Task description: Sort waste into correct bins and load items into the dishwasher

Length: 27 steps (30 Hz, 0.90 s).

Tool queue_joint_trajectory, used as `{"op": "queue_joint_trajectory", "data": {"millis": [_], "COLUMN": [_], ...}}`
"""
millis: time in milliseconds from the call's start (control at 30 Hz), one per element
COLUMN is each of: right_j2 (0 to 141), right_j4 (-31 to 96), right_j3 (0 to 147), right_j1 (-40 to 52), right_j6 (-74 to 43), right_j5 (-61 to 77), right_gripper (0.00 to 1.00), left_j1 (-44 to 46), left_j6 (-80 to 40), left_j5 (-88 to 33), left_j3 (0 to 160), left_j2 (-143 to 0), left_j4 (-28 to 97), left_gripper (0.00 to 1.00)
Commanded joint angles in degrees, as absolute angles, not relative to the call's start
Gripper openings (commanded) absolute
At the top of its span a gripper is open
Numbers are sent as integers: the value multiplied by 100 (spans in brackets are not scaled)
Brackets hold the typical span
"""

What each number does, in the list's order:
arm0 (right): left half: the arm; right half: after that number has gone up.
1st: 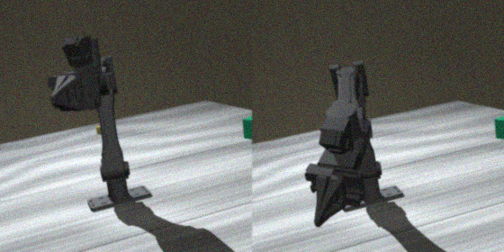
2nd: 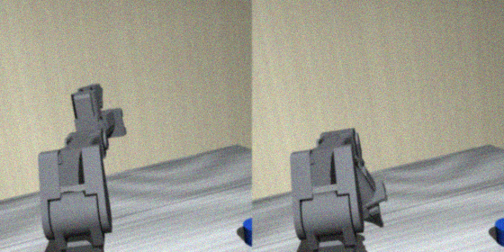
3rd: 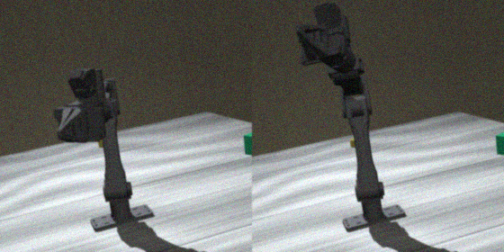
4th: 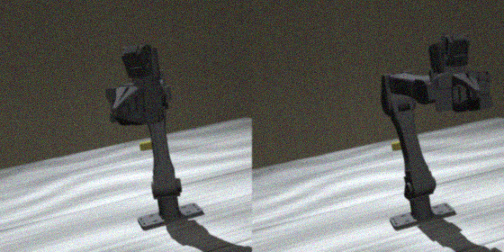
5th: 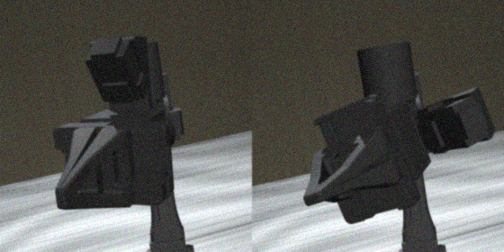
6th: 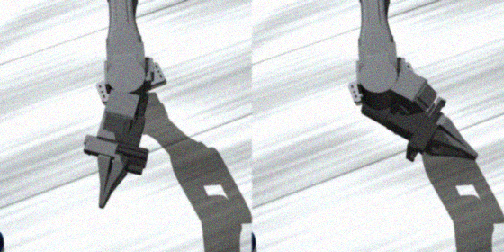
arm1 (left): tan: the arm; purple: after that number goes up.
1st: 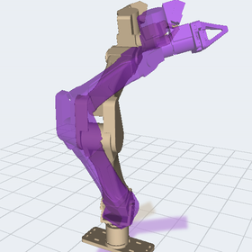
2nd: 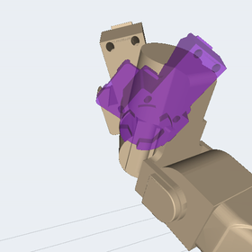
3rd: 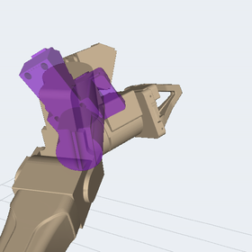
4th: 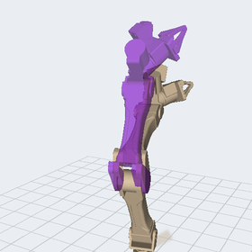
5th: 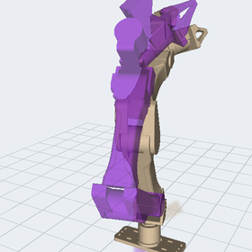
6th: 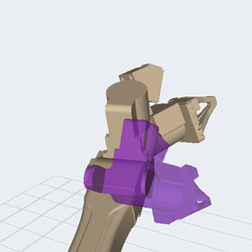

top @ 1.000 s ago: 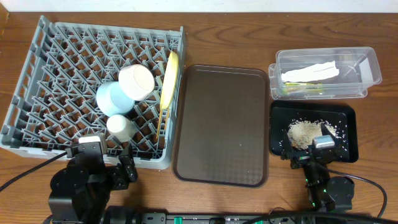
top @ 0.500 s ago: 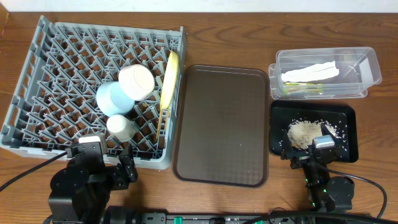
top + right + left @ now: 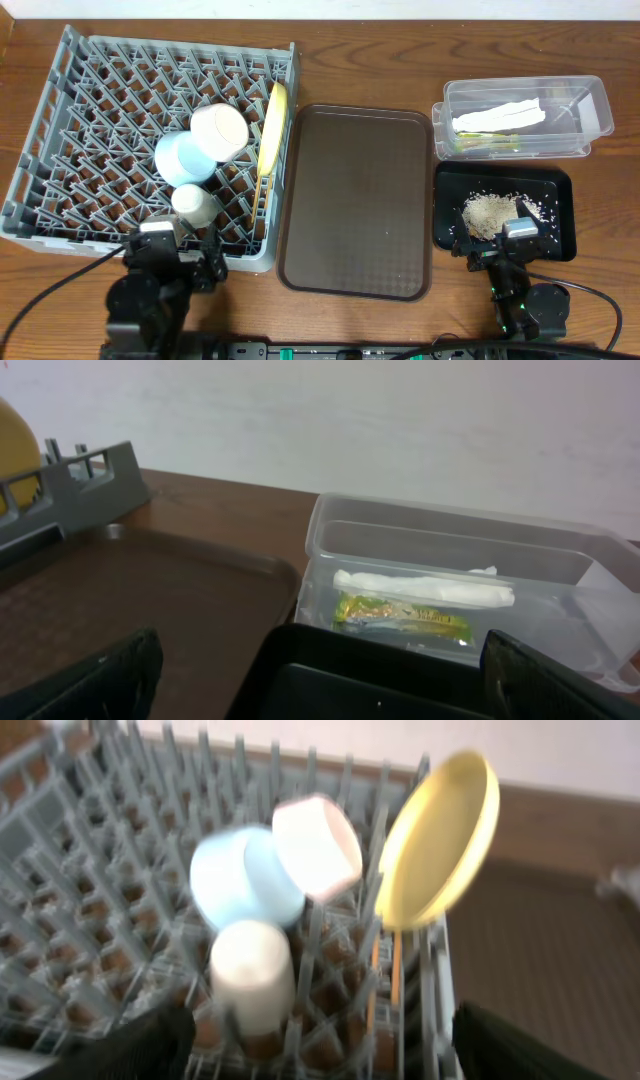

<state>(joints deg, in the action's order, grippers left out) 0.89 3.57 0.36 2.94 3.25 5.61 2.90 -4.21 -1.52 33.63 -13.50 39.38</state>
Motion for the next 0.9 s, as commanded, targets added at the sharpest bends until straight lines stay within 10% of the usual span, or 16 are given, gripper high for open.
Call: {"op": "queue_joint_trajectory", "data": {"millis": [0, 400, 867], "right_j2": [54, 54, 54], "right_j4": [381, 381, 384], "right_j3": [32, 32, 32], "right_j1": [373, 373, 373], "right_j6": [392, 392, 392], "right_j5": [585, 585, 585], "right_gripper": [99, 99, 99], "left_j1": [292, 292, 292], "left_j6": [-548, -631, -172], "left_j5": [-84, -36, -60], "left_j3": [2438, 78, 23], "left_j2": [-858, -10, -10], "left_j4": [3129, -539, 405], "left_gripper": [86, 86, 86]}}
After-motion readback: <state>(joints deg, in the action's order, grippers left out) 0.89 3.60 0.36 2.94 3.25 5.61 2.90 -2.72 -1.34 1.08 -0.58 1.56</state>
